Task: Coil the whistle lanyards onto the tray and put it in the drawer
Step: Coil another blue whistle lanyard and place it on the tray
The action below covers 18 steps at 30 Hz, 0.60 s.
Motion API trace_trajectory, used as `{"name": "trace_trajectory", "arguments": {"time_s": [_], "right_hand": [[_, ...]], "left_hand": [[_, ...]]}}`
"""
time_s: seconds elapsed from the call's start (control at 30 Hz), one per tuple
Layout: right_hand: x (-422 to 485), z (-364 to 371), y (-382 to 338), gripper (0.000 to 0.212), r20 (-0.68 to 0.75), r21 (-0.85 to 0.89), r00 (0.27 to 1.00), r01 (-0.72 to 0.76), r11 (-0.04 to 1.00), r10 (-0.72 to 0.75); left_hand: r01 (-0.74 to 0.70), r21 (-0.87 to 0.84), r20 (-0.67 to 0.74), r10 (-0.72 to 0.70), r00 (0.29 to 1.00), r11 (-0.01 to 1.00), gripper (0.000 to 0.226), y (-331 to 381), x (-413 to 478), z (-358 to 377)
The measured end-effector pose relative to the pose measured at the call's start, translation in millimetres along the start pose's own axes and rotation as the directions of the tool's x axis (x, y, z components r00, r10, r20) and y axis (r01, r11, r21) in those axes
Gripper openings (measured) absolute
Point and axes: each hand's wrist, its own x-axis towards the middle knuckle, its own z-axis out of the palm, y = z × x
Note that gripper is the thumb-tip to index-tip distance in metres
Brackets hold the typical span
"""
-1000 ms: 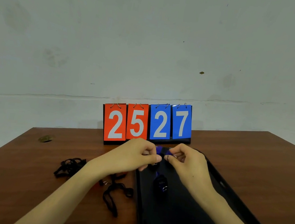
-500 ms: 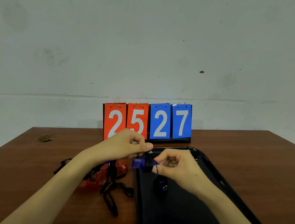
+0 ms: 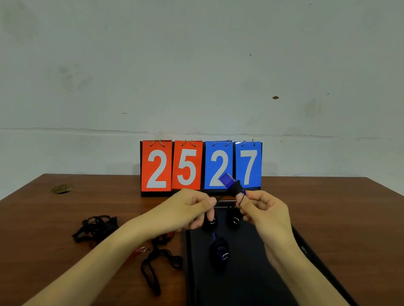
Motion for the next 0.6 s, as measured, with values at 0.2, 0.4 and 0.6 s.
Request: {"name": "trace_trajectory", "arguments": {"time_s": [0.2, 0.4, 0.6], "right_hand": [[-5, 6, 10, 0.007, -0.022, -0.347, 0.994, 0.095, 0.933, -0.110], [-17, 11, 10, 0.006, 0.252, -0.599, 0.946, 0.318, 0.735, -0.204], [-24, 14, 1, 0.022, 0.500, -0.524, 0.857, 0.412, 0.745, -0.123]], "left_hand": [[-0.047, 0.346, 0.090, 0.017, 0.996, 0.937, 0.033, 9, -8, 3], [-0.131, 0.532, 0.057, 0.118, 0.991, 0.836, 0.032, 21, -13, -5], [-0.121, 0.466, 0.033, 0.119, 0.992, 0.877, 0.034, 15, -10, -22]]}}
